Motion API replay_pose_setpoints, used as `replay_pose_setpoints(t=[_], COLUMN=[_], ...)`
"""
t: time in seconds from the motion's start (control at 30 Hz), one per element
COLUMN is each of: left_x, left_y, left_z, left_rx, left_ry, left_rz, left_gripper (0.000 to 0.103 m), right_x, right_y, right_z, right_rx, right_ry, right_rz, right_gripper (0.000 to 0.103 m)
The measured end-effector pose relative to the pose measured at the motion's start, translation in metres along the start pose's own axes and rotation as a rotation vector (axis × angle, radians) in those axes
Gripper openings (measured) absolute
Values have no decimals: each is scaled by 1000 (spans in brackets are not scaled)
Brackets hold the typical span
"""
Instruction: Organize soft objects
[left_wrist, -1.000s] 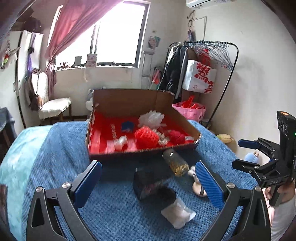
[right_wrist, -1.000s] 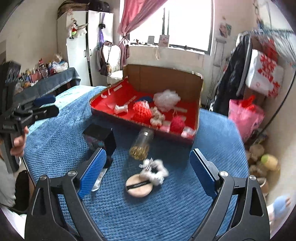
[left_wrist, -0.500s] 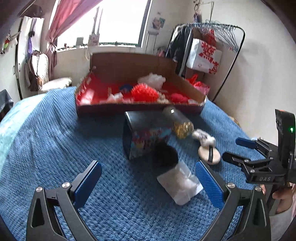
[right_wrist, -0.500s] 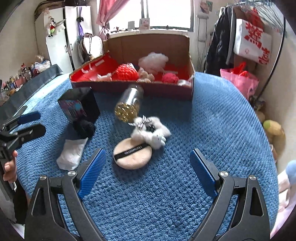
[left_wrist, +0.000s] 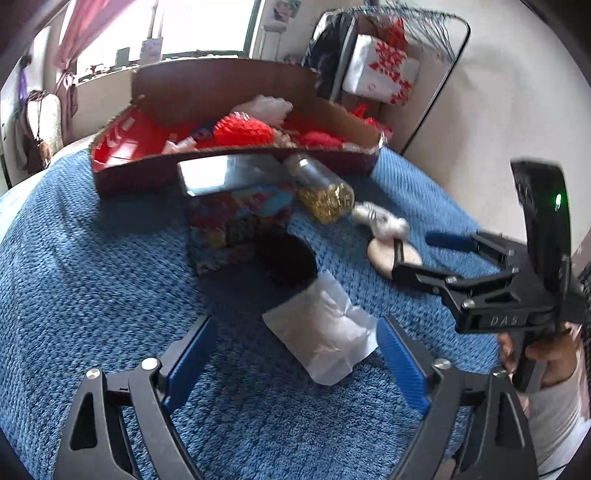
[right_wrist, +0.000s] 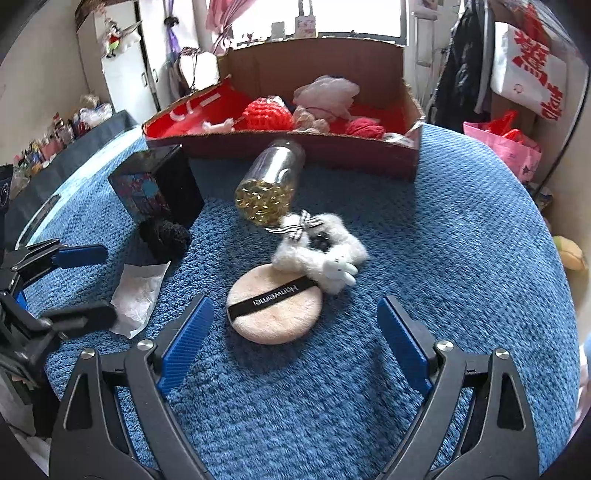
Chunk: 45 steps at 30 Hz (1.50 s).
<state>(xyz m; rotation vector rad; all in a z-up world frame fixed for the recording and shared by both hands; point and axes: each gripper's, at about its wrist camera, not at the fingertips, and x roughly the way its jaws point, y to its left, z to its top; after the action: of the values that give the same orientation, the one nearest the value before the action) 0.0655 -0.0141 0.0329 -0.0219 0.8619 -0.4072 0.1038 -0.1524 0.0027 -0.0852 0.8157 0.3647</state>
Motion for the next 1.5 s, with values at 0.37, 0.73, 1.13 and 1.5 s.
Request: replay_pose_setpoints(t=[0.37, 0.73, 1.13, 1.5], left_x=[7, -20, -26, -19], left_y=[-10, 7, 20, 24], left_z=[-4, -8, -11, -12], left_rx=[60, 12, -9, -24], left_ry=[3, -27, -34, -20], left_rz=[-10, -21, -14, -4], left_gripper=[21, 16, 15, 52], right_x=[7, -22, -23, -47], right_y=[16, 47, 30, 36], right_z=[-2, -14, -17, -11], right_rx=[-79, -101, 93, -38], right_ry=[2, -49, -9, -95], right_rz=[21, 100, 438, 133], right_gripper=[49, 49, 49, 49])
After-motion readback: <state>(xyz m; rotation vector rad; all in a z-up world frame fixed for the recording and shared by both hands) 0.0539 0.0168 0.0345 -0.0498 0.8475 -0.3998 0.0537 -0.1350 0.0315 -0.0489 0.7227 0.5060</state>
